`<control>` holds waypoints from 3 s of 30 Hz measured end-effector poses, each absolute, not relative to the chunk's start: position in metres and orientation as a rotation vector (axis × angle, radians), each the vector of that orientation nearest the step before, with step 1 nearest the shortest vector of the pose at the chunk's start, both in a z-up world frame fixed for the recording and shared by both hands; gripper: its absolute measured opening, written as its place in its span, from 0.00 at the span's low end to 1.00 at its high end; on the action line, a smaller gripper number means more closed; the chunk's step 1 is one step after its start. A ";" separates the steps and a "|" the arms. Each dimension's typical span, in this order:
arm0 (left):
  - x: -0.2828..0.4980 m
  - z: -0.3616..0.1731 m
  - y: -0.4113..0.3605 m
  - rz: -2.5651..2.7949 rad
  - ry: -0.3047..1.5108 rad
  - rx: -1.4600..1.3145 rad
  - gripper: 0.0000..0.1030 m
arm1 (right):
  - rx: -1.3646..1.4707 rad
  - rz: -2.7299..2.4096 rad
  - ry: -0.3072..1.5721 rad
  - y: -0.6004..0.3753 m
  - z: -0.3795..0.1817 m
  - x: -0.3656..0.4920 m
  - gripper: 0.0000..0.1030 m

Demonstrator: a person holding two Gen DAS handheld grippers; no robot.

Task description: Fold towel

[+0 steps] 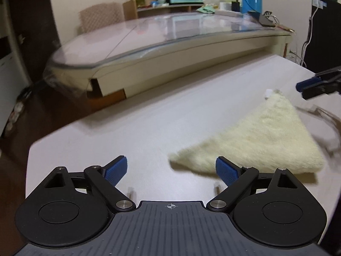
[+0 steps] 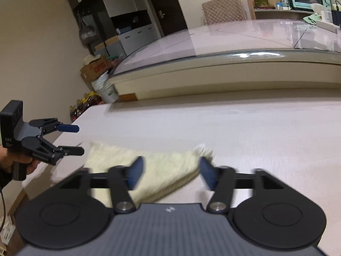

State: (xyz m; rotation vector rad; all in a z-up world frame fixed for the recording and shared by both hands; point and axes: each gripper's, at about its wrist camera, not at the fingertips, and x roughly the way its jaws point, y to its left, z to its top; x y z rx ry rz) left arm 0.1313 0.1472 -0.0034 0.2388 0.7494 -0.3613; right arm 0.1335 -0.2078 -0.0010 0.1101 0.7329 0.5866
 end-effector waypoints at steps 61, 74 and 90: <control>-0.015 0.004 0.046 -0.021 0.782 0.013 1.00 | -0.028 0.445 0.797 -0.194 0.014 0.000 1.00; -0.007 0.007 0.060 -0.013 0.771 0.005 1.00 | -0.040 0.498 0.717 -0.196 0.025 0.030 1.00; 0.041 0.002 0.100 -0.027 0.760 -0.012 1.00 | -0.181 0.556 0.760 -0.173 -0.001 0.178 0.41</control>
